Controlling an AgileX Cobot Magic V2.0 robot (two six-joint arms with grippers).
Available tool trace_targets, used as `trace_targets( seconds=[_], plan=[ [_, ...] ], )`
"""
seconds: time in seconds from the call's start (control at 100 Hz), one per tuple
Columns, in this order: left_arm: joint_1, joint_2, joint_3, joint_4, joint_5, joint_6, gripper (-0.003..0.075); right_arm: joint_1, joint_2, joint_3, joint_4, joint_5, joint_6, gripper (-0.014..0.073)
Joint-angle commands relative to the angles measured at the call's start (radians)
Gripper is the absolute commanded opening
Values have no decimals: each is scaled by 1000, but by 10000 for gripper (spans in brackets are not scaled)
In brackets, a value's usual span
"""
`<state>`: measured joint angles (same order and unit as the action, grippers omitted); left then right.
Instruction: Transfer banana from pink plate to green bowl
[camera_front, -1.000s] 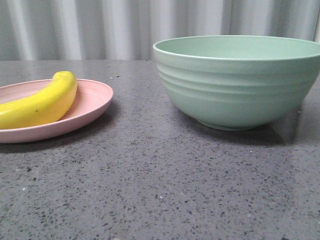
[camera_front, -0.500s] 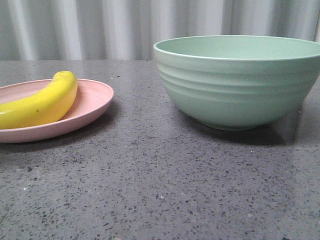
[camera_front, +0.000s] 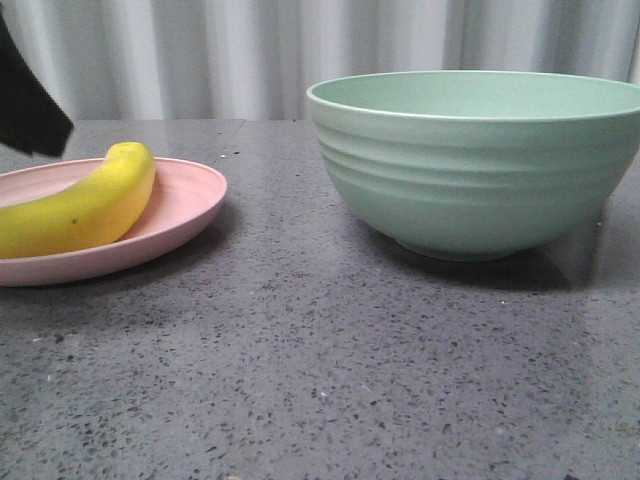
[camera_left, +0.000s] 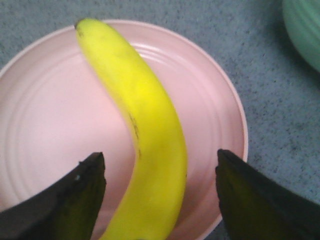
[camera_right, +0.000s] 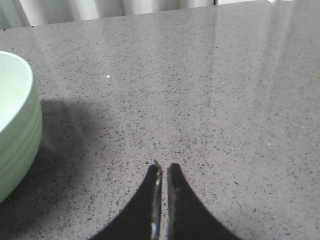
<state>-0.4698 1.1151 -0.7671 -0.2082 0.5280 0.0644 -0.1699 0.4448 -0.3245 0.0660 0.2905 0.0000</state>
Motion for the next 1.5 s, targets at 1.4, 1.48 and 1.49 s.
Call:
trace_targets(
  seconds=[1.4, 1.48, 1.49],
  plan=[
    [-45, 167, -280, 0, 134, 90, -20, 70, 17, -171, 6, 136, -27, -63],
    [-93, 146, -306, -2, 142, 154, -20, 104, 31, -236, 41, 184, -27, -36],
    [-103, 141, -310, -2, 142, 157, -20, 107, 35, -242, 45, 190, -27, -32]
  ],
)
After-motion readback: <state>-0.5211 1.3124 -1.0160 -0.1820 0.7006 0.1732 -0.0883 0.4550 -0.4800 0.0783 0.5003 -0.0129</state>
